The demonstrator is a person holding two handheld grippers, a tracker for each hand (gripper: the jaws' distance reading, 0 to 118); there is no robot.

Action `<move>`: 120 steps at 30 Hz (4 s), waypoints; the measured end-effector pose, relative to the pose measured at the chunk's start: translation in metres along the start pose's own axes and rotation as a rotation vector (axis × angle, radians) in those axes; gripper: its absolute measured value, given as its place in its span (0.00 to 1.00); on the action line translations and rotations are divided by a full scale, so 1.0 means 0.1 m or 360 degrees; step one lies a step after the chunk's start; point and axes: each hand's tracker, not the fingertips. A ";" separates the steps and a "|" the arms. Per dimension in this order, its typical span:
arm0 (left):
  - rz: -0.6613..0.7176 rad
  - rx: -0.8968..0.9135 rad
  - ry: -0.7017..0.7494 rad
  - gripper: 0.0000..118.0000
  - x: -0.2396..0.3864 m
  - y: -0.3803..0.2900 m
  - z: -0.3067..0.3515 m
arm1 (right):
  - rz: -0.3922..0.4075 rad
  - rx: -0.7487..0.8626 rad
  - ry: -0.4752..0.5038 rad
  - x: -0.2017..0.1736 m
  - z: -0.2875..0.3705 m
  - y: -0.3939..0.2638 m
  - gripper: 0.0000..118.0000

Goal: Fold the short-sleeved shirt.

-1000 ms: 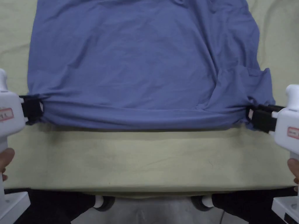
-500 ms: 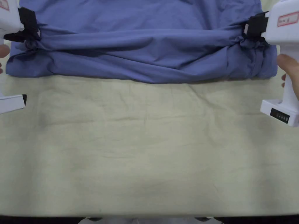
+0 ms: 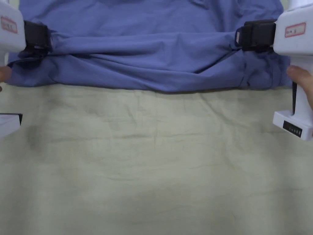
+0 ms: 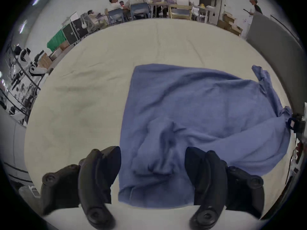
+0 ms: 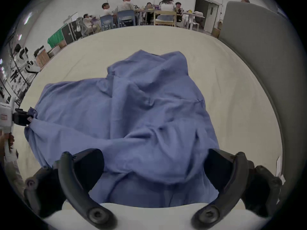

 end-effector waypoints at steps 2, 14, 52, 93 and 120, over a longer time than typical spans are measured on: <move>0.0011 0.0161 -0.0002 0.75 -0.04 -0.19 0.27 | -0.0058 0.0030 0.0040 0.01 0.21 -0.10 1.00; -0.0144 0.0285 -0.0050 0.00 0.19 -1.26 1.26 | -0.0006 0.0100 0.0014 -0.33 1.11 -1.12 0.02; 0.0055 -0.0136 -0.0195 0.00 -0.24 -0.43 0.03 | -0.0166 -0.0323 -0.0001 0.35 0.00 -0.56 0.78; 0.0154 0.0314 -0.0311 0.64 -0.37 -1.00 1.82 | 0.0021 0.0232 0.0004 -0.08 1.84 -0.93 0.97; -0.0083 -0.0267 -0.0027 0.77 -0.04 1.15 -1.05 | 0.0084 0.0243 0.0057 -0.28 1.44 -0.55 0.02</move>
